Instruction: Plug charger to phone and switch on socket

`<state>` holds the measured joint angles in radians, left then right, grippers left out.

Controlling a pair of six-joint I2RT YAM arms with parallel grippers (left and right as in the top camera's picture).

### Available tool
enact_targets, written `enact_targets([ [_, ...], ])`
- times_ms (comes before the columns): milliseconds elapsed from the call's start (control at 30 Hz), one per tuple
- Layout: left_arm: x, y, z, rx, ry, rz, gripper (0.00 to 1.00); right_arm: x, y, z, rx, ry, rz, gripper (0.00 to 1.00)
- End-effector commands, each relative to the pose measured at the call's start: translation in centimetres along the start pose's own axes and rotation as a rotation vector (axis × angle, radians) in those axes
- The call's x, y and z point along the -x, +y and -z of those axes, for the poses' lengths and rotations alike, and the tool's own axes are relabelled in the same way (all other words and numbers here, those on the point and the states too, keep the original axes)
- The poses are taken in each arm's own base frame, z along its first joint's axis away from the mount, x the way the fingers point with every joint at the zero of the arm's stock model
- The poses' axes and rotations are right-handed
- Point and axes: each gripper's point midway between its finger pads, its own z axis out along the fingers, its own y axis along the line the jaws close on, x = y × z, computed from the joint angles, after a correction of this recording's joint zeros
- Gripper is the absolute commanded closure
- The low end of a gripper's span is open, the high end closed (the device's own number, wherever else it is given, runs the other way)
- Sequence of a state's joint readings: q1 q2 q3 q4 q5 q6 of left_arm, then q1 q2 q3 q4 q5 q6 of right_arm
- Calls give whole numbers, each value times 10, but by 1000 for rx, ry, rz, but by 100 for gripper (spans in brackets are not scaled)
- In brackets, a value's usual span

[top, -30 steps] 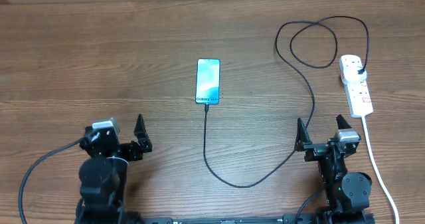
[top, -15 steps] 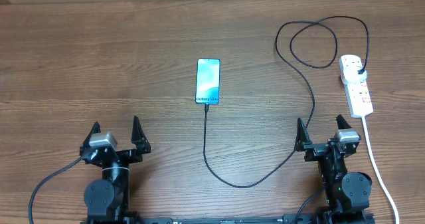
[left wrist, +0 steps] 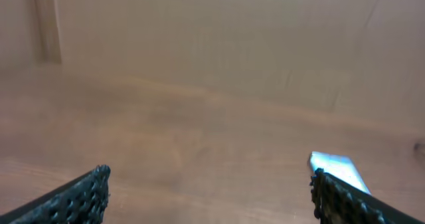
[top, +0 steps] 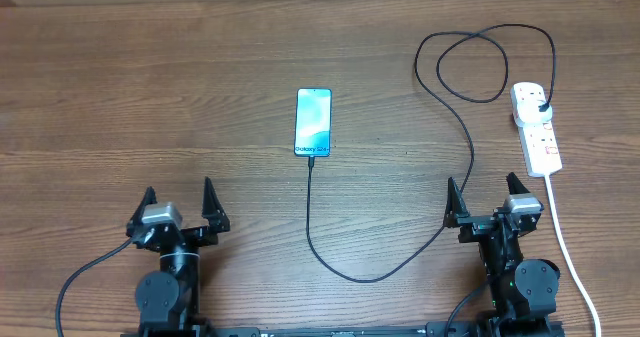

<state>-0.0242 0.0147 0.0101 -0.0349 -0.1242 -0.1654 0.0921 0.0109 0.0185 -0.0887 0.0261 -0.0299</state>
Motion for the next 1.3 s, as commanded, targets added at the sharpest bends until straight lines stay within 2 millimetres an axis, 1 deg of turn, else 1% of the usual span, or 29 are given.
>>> enact_targets([
  [0,-8,1,0,-1,25,-82,0,-2,-2,0,-9,-5,-3,0],
  [200,-9,0,0,-7,30,-141,0,-2,-2,0,-9,-5,-3,0],
  [1267,-9,-1,0,-13,30,-146,0,-2,-2,0,-9,-5,-3,0],
])
